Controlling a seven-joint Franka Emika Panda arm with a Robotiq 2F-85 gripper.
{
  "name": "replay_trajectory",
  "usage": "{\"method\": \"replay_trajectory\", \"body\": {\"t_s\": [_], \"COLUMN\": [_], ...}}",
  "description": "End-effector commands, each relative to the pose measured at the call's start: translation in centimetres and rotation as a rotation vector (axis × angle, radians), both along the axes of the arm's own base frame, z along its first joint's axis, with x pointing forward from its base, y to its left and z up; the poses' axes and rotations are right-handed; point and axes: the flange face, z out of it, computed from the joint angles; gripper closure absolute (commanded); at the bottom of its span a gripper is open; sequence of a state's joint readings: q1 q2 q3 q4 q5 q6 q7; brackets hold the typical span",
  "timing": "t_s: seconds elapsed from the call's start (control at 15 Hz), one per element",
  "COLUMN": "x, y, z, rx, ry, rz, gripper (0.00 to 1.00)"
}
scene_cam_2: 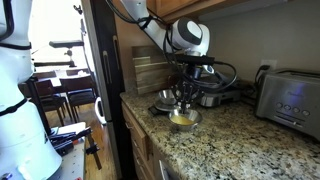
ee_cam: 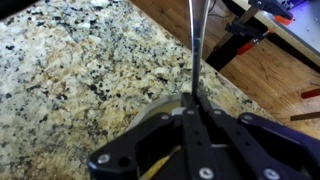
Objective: Use the silver spoon to spoon out some of the contents from the bowl on the right into the bowl on the left
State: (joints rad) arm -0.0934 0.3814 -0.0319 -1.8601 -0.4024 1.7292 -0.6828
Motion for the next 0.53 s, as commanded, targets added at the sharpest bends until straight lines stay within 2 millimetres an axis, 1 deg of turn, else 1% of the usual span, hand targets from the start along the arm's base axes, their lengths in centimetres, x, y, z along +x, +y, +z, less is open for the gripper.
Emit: {"method": "replay_trajectory", "body": {"t_s": [0.0, 0.2, 0.33, 0.47], "x": [0.1, 0.1, 0.2, 0.6], "y": [1.5, 2.2, 2.0, 1.5], "z": [0.5, 0.4, -0.1, -1.1], "rx": [-0.082, -0.141, -0.175, -0.219], "ry": [0.100, 0.164, 0.195, 0.205], "rz": [0.048, 0.077, 0.099, 0.115], "gripper": [0.96, 0.96, 0.96, 0.97]}}
